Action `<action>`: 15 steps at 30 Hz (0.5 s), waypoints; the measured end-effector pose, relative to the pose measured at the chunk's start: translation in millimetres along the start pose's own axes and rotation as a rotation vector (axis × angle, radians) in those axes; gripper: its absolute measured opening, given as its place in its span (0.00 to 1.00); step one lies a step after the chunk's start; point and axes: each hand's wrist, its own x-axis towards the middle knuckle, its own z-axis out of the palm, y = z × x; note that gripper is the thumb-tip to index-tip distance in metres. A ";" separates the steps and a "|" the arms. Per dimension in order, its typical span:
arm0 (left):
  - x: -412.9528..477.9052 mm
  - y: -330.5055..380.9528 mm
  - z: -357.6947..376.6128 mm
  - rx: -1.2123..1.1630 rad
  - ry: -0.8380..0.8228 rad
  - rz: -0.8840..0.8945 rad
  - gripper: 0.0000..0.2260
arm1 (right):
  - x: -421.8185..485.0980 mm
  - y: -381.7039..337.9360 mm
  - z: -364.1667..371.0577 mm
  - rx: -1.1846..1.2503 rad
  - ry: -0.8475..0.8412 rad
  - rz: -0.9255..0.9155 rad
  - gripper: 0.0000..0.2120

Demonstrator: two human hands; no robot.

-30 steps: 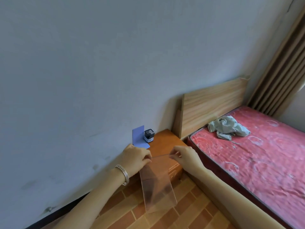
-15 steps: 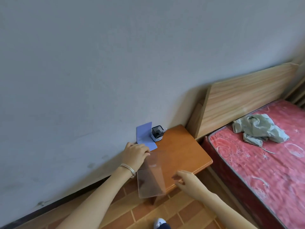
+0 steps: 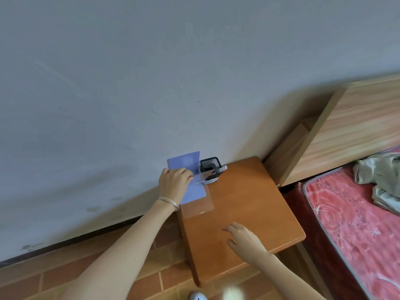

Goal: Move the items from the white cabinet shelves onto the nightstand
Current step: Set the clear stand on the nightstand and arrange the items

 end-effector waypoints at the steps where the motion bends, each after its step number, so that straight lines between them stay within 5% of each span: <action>1: 6.5 -3.2 10.5 0.011 0.006 -0.002 0.07 | 11.0 7.2 4.7 -0.014 -0.004 0.000 0.20; 15: 16.9 -33.7 76.7 0.047 0.356 -0.086 0.09 | 84.1 47.1 56.5 -0.112 -0.100 -0.042 0.28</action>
